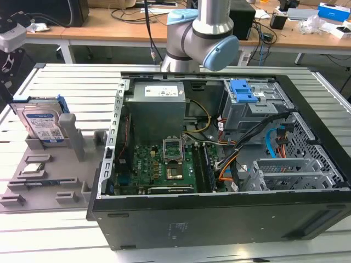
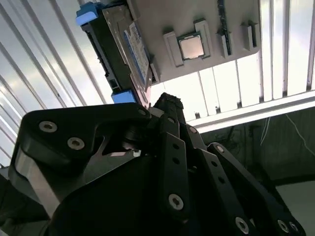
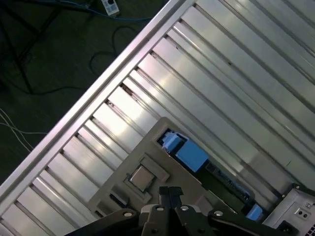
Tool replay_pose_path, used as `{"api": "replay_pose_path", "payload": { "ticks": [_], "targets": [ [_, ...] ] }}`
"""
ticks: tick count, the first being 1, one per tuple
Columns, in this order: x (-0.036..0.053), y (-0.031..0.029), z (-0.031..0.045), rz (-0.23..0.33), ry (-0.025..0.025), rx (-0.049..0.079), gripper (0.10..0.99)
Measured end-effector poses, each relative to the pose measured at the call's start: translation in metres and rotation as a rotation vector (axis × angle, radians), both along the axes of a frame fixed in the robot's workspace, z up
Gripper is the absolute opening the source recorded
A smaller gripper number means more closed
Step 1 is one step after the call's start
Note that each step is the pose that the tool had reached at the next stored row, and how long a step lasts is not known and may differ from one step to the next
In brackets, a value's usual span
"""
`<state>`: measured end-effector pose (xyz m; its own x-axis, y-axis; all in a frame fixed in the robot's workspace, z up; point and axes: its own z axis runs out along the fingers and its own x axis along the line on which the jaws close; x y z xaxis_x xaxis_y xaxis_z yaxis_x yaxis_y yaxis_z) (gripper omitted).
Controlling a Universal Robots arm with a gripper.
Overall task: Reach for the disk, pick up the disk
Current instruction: 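Pick up the disk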
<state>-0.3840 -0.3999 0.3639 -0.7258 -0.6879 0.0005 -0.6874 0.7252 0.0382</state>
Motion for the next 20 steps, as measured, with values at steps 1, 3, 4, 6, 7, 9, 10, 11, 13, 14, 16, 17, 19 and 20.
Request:
{"api": "replay_pose_path", "payload": {
  "ticks": [1, 3, 4, 6, 7, 9, 10, 11, 13, 14, 16, 17, 19, 20],
  "targets": [
    [0.0, 0.0, 0.0, 0.025, 0.0, 0.0, 0.106],
    [0.0, 0.0, 0.0, 0.084, 0.0001, 0.0, 0.106],
    [0.0, 0.0, 0.0, 0.107, 0.0, 0.0, 0.106],
    [0.0, 0.0, 0.0, 0.155, 0.0, 0.0, 0.106],
    [0.0, 0.0, 0.0, 0.167, 0.0, 0.0, 0.106],
    [0.0, 0.0, 0.0, 0.208, 0.0, 0.0, 0.106],
    [0.0, 0.0, 0.0, 0.226, 0.0, 0.0, 0.106],
    [0.0, 0.0, 0.0, 0.253, 0.0, 0.0, 0.106],
    [0.0, 0.0, 0.0, 0.289, 0.0, 0.0, 0.106],
    [0.0, 0.0, 0.0, 0.302, 0.0, 0.0, 0.106],
    [0.0, 0.0, 0.0, 0.338, 0.0, 0.0, 0.106],
    [0.0, 0.0, 0.0, 0.351, 0.0, 0.0, 0.106],
    [0.0, 0.0, 0.0, 0.407, 0.0, 0.0, 0.106],
    [0.0, 0.0, 0.0, 0.431, 0.0, 0.0, 0.106]
  ]
}}
